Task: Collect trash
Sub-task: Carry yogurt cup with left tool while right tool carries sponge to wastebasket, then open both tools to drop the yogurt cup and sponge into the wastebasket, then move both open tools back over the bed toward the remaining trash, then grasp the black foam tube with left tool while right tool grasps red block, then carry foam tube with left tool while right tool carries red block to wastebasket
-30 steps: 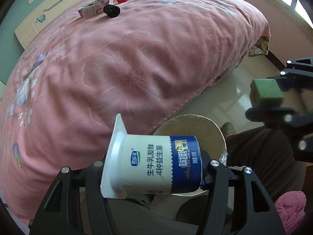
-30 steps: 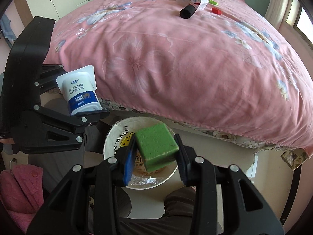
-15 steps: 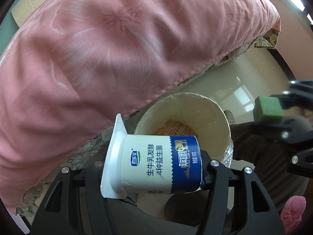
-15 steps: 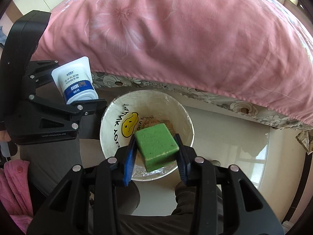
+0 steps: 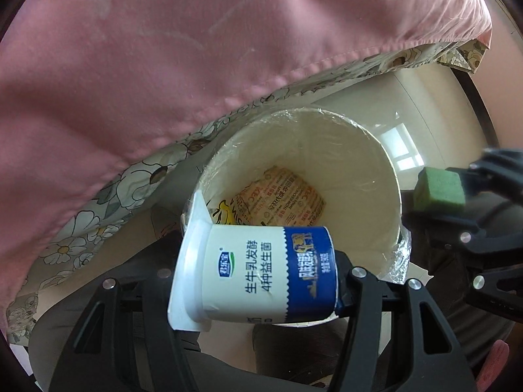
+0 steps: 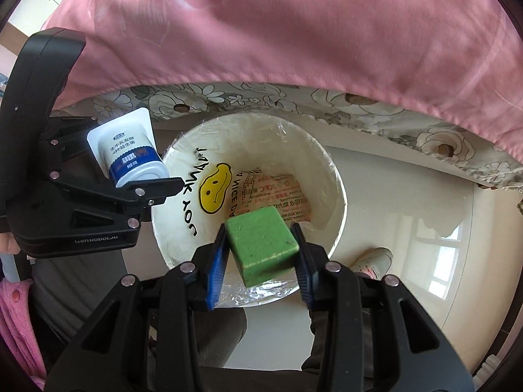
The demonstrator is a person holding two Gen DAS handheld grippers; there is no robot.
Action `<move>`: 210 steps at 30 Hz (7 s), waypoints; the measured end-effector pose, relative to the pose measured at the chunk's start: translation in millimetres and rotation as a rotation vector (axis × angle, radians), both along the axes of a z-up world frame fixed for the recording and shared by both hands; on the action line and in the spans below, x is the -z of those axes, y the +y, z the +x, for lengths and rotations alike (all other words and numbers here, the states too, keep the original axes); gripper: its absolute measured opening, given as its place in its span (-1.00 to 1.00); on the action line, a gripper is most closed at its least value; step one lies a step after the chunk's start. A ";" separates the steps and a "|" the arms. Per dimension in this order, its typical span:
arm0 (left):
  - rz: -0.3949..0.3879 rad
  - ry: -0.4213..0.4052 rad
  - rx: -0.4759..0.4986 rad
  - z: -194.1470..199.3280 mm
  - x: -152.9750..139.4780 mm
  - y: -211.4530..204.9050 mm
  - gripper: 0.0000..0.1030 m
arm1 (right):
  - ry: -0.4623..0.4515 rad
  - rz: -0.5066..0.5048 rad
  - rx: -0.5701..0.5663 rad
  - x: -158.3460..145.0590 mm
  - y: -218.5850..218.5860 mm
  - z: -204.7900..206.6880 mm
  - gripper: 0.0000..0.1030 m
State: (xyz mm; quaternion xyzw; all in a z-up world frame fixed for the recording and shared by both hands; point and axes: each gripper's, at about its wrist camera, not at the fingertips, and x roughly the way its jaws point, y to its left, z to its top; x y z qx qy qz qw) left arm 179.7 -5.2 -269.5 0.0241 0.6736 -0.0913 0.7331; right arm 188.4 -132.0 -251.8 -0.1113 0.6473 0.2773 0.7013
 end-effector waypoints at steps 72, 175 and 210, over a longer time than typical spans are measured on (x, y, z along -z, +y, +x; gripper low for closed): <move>-0.018 -0.131 0.049 3.1 -51.2 -9.5 0.27 | -0.077 -0.029 0.085 -33.3 -25.4 -1.4 -0.11; 0.009 -0.531 -0.201 260.5 -289.3 36.8 -0.36 | -0.551 0.041 0.022 -272.3 43.6 364.8 -0.60; 0.148 -0.865 -0.012 66.7 -482.7 -2.6 -0.36 | -0.863 0.053 -0.013 -468.4 -6.3 72.4 -0.60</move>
